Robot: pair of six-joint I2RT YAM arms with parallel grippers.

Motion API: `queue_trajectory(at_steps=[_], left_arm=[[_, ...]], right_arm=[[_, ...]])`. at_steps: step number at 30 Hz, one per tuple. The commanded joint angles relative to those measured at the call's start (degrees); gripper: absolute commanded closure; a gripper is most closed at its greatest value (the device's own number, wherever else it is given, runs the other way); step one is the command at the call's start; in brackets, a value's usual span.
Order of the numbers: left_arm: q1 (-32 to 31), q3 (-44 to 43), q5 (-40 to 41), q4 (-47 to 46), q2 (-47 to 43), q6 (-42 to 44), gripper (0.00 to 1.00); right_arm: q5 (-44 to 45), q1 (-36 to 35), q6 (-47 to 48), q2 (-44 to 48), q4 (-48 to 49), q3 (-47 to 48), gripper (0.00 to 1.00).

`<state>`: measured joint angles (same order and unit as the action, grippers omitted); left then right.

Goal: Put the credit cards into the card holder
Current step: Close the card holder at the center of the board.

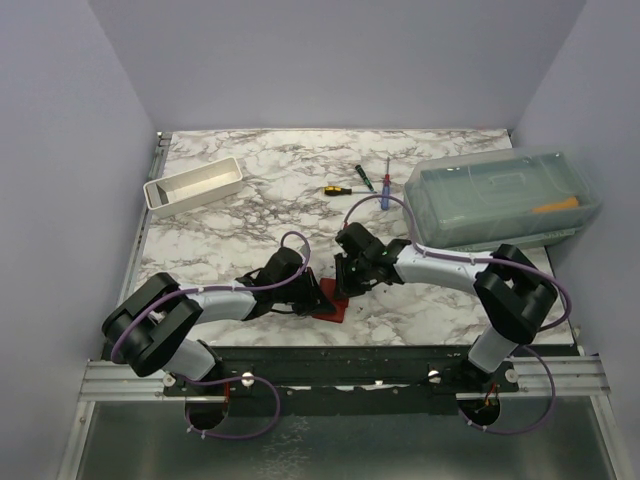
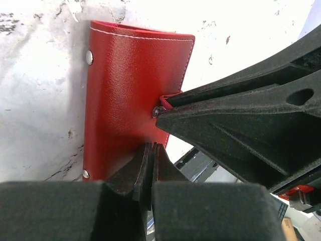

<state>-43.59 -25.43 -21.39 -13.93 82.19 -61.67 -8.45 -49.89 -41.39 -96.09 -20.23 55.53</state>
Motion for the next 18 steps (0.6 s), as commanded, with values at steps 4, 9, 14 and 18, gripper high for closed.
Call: queue_trajectory(at_steps=[4,9,14,18], left_arm=[[-0.44,1.34,2.58,3.42,-0.46,0.99,1.0],[-0.44,1.52,2.49,3.47,-0.65,1.05,1.0],[-0.45,1.74,2.57,3.43,-0.92,1.1,1.0],[-0.49,2.09,2.74,3.47,-1.32,1.1,1.0]], right_arm=[[-3.83,-0.18,-3.8,1.16,5.07,-5.12,0.81],[-4.61,0.73,-5.16,3.14,6.22,-7.02,0.78],[-5.4,1.25,-6.72,4.7,7.56,-8.75,0.76],[-6.71,2.25,-7.61,5.56,8.32,-9.68,0.75]])
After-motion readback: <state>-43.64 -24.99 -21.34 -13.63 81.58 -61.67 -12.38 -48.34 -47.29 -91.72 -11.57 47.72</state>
